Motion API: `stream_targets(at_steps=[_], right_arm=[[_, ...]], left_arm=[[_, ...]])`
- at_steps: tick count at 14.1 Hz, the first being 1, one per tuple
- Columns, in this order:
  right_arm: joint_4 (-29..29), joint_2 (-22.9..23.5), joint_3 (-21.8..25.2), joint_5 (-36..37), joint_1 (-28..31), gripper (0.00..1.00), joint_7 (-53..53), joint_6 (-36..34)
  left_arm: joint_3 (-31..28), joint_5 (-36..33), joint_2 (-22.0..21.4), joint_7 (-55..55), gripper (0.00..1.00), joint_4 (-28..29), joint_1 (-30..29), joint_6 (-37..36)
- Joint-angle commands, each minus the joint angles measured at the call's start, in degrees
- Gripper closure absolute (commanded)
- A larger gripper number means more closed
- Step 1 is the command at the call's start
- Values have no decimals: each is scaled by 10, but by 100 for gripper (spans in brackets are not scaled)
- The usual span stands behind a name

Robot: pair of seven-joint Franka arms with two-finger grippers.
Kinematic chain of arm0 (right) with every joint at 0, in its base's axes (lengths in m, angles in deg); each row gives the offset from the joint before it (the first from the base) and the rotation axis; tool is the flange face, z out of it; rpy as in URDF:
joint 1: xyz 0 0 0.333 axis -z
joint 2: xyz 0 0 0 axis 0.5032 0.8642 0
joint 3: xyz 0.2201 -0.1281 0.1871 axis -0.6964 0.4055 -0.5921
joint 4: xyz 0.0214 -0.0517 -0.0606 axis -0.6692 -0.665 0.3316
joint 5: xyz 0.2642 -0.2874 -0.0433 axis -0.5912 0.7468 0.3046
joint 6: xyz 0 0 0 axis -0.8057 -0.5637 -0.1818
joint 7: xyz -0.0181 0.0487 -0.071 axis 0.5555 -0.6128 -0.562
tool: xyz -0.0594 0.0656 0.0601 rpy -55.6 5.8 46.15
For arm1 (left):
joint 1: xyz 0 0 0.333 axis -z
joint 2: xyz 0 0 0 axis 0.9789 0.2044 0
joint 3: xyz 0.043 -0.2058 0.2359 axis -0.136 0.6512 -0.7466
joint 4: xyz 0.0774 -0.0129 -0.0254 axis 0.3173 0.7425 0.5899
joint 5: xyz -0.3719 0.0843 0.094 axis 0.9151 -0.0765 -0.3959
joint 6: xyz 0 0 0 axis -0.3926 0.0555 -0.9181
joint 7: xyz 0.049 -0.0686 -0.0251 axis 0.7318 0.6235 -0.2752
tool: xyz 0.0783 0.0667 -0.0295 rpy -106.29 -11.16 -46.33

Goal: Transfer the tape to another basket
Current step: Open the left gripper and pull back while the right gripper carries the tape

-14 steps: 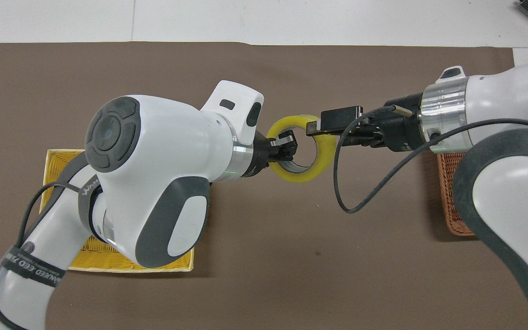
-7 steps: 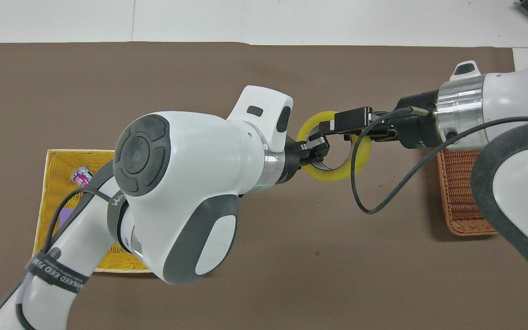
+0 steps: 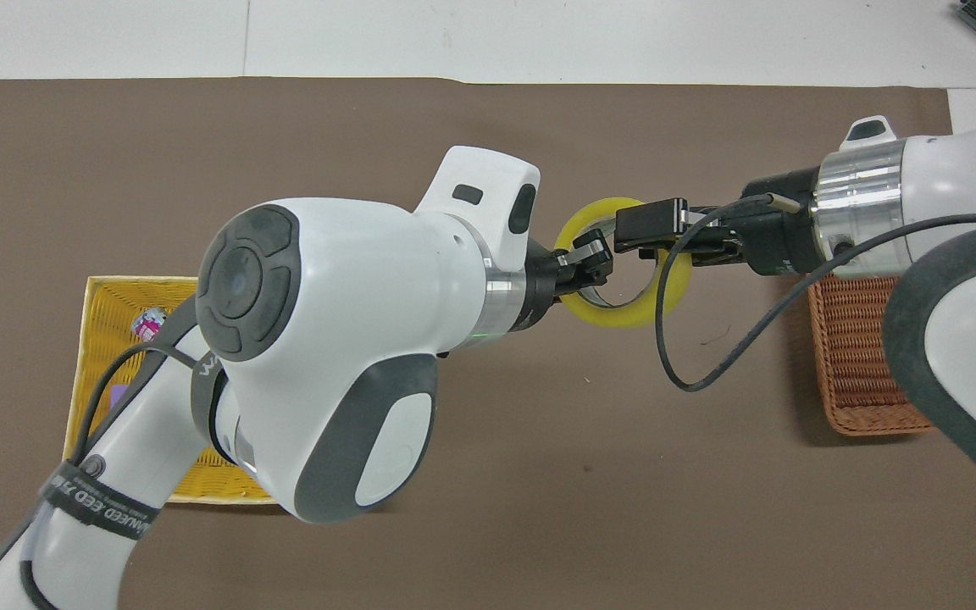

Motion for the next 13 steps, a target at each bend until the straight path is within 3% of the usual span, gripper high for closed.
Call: stream_targets(at_steps=[1,6,9,13], right_arm=[[-5,-7,-2,-12,24,100,-4,-14],[-4,-9,-1,-13,75,100,21,-37],[-4,-11,1,-11,137,100,79,-94],[-5,-17,2,29,218,100,128,-133]], left_arm=[[-9,12,-15,-10,0,-10,1,-2],[-13,10,-30,-7,0,-9,-47,-64],[-13,-2,-32,24,0,-8,-93,-116],[-13,-106,-33,102,0,-8,-151,-190]])
